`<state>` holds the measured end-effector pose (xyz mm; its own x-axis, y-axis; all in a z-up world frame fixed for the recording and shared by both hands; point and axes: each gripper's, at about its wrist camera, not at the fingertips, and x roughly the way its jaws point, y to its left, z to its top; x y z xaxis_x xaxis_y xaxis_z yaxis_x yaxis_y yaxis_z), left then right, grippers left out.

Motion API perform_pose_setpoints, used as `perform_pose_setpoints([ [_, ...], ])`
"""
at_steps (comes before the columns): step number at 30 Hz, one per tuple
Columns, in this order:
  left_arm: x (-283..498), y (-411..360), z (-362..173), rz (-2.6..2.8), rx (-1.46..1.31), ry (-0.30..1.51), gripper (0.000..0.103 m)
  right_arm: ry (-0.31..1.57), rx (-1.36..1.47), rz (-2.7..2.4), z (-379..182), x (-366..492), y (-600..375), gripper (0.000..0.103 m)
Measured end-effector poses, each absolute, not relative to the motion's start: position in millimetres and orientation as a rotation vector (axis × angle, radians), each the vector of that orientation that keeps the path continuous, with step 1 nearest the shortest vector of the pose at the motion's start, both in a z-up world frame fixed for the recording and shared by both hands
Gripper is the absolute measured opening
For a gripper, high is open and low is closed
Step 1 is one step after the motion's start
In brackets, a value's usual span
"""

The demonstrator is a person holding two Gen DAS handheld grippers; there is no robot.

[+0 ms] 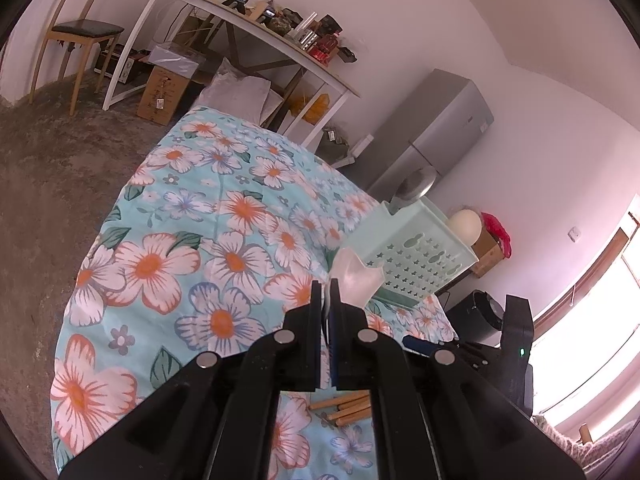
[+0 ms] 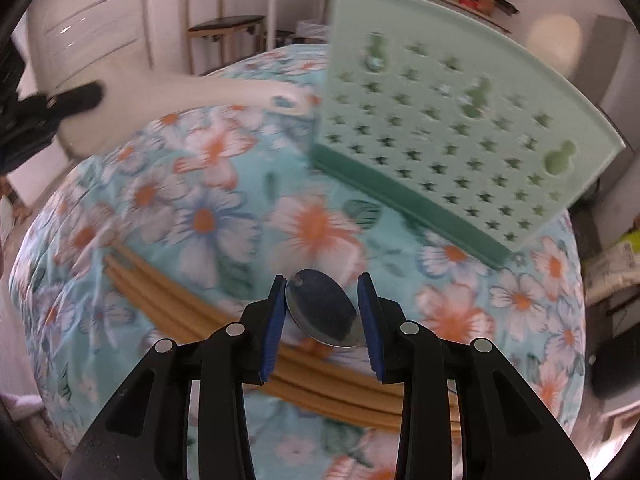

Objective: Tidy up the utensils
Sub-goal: 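Lift the paddle toward the holder with the left tool while the right tool grasps the other metal spoon, then insert the paddle into the holder and open the left tool while the right tool carries the spoon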

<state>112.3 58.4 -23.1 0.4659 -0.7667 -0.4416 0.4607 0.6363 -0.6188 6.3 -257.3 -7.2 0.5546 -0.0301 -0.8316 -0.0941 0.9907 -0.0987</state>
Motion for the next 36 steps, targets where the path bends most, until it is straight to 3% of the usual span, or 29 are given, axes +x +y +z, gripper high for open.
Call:
perform_pose_setpoints([
  [10,112.6,56.1,-23.7,-0.786,-0.447,0.775,0.002,0.999,-0.219,0.041,-23.7,2.6,-249.7,0.032],
  [15,112.6,55.4,-24.1,-0.784,-0.448,0.78,0.002,0.999,-0.345,0.034,-36.3,-4.8,-221.1,0.05],
  [19,110.9,54.7,-25.0,-0.783,-0.449,0.785,0.002,1.044,-0.242,0.063,-33.7,-1.9,-237.2,0.051],
  [23,109.9,53.7,-25.2,-0.78,-0.447,0.786,0.002,1.059,-0.086,0.089,-31.0,7.2,-259.3,0.036],
  [25,109.8,54.1,-25.0,-0.779,-0.446,0.784,0.002,1.048,-0.072,0.086,-28.2,7.7,-264.4,0.014],
  [28,109.5,55.1,-25.0,-0.772,-0.448,0.783,0.002,1.032,-0.048,0.063,-20.5,8.7,-275.4,0.008],
  [36,98.5,58.4,-8.4,-0.769,-0.43,0.737,0.002,0.935,0.002,0.017,9.7,7.9,-313.0,0.004],
])
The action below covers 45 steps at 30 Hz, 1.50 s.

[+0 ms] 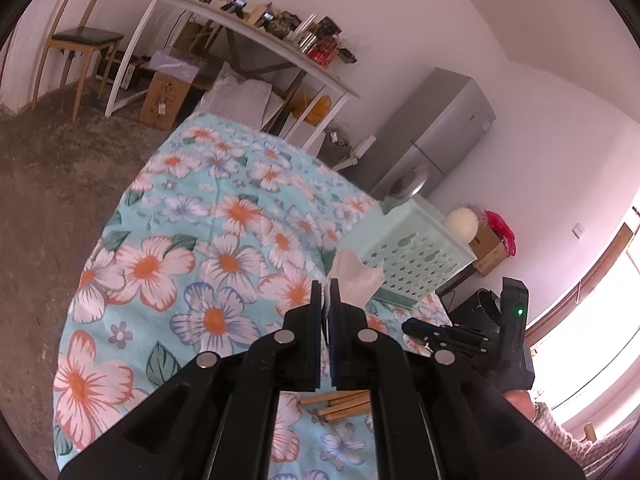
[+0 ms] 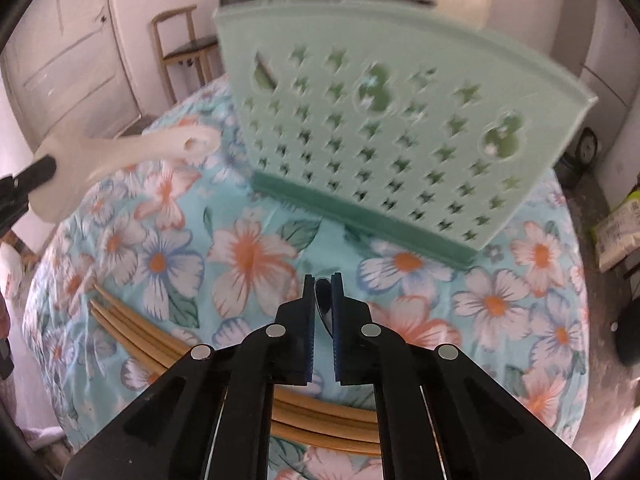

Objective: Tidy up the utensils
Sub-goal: 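Insert the paddle into the holder and open the left tool while the right tool carries the spoon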

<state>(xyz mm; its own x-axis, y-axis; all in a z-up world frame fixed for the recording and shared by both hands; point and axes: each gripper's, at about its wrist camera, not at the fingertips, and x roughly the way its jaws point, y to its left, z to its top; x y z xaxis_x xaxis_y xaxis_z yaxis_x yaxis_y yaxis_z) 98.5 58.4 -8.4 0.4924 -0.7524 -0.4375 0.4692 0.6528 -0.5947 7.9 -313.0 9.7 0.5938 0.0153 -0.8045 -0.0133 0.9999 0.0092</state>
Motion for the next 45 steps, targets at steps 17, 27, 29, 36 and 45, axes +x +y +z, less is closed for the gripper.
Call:
perform_pose_setpoints([
  [17,86.5,16.4,92.6,-0.807,-0.191,0.507,0.002,0.58,0.241,-0.029,120.9,-48.6,-383.7,0.002],
  [27,94.1,-57.4,130.0,-0.693,0.238,0.466,0.002,0.485,0.29,0.022,132.7,-49.2,-393.3,0.002],
  [29,96.8,-73.2,130.2,-0.67,0.315,0.484,0.002,0.474,0.303,0.028,132.1,-49.1,-396.0,0.002],
  [36,109.2,-119.9,125.0,-0.643,0.55,0.561,0.003,0.459,0.339,0.045,127.3,-50.0,-407.0,0.002],
  [45,151.0,-137.2,139.2,-0.75,0.309,0.667,0.006,0.447,0.386,0.055,125.4,-52.6,-420.1,0.002],
])
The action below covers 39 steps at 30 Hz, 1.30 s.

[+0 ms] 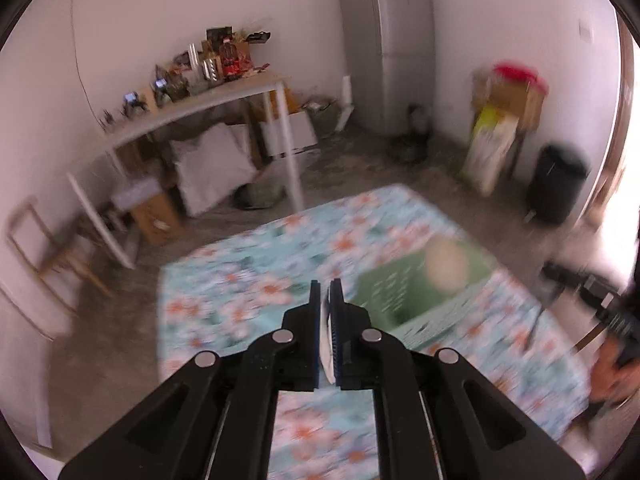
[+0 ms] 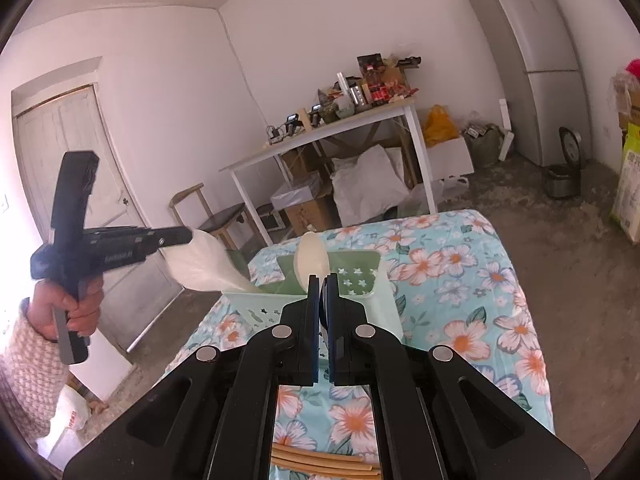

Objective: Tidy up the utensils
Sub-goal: 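Insert the paddle into the holder and open the left tool while the right tool carries the spoon, then lower the metal spoon into the holder and open the right tool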

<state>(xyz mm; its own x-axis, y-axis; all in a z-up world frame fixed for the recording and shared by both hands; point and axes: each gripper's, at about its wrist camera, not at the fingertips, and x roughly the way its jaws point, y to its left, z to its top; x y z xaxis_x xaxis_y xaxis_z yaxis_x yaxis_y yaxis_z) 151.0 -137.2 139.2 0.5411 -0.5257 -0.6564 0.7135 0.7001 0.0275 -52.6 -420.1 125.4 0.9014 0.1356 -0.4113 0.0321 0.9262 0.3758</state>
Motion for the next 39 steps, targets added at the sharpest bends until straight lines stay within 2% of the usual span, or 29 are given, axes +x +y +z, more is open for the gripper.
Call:
perform_pose_setpoints([
  [3,161.5,-136.4,139.1,-0.785,0.2,0.656,0.008,0.449,0.395,0.052,126.4,-53.4,-424.4,0.002],
  [9,165.5,-119.0,141.1,-0.776,0.014,0.63,0.032,0.434,0.426,0.059,131.0,-55.9,-433.4,0.002],
  [11,160.0,-109.1,141.9,-0.778,-0.028,0.613,0.044,0.419,0.433,0.065,136.9,-56.8,-435.7,0.002],
  [16,135.9,-80.7,124.5,-0.766,-0.07,0.607,0.057,0.363,0.447,0.107,159.7,-57.7,-441.2,0.002],
  [20,118.1,-62.9,91.9,-0.769,-0.092,0.669,0.062,0.306,0.473,0.169,183.2,-53.6,-446.0,0.002],
  [29,93.0,-37.2,20.9,-0.747,-0.13,0.802,0.065,0.214,0.493,0.252,222.4,-19.1,-446.7,0.002],
  [39,83.2,-21.8,-2.1,-0.727,-0.107,0.799,0.069,0.243,0.529,0.26,192.2,40.6,-449.6,0.002],
])
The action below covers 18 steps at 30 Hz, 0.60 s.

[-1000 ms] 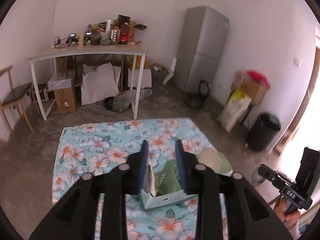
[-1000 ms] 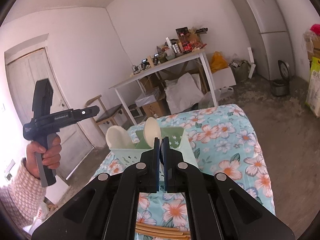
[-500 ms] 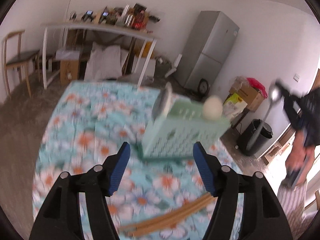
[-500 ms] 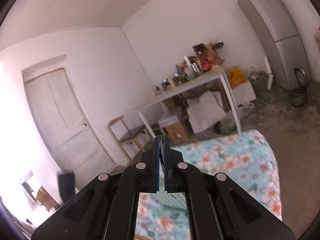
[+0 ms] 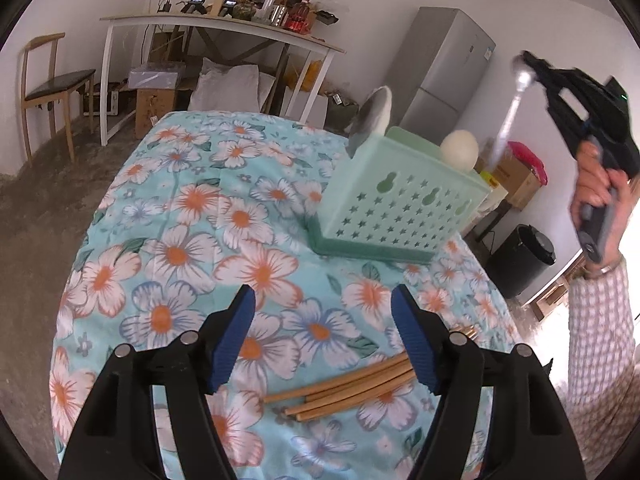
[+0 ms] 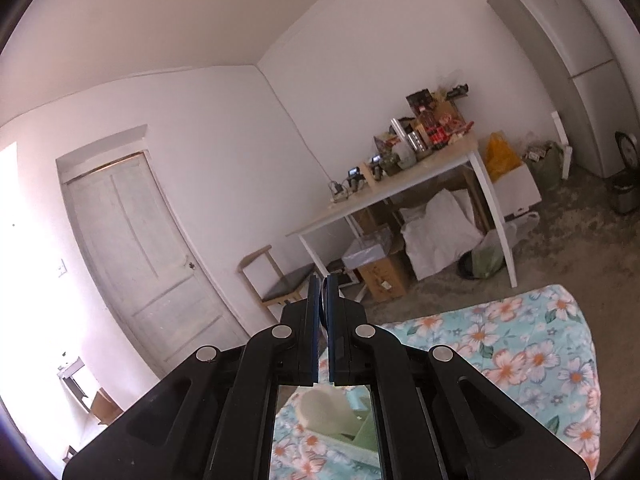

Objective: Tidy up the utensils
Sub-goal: 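Lower the metal spoon into the holder and open the right tool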

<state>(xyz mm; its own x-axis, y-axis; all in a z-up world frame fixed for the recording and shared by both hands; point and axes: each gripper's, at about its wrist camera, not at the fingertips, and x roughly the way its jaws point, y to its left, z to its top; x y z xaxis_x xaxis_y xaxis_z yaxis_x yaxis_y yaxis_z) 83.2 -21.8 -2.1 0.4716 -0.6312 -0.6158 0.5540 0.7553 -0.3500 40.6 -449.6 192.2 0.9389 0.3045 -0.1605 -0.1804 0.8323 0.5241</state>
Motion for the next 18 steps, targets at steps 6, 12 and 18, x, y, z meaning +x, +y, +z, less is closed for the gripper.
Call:
perform_pose_setpoints([
  [6,84.3,-12.0,-6.7,-0.717,-0.1,0.791,0.071,0.323,0.575,0.208,145.8,61.5,-458.1,0.002],
  [12,85.4,-4.2,-12.1,-0.711,-0.118,0.805,0.071,0.363,0.575,0.174,133.6,48.8,-458.2,0.017],
  [18,81.5,-4.8,-12.0,-0.727,-0.129,0.807,0.071,0.306,0.537,0.145,159.5,11.4,-452.4,0.037],
])
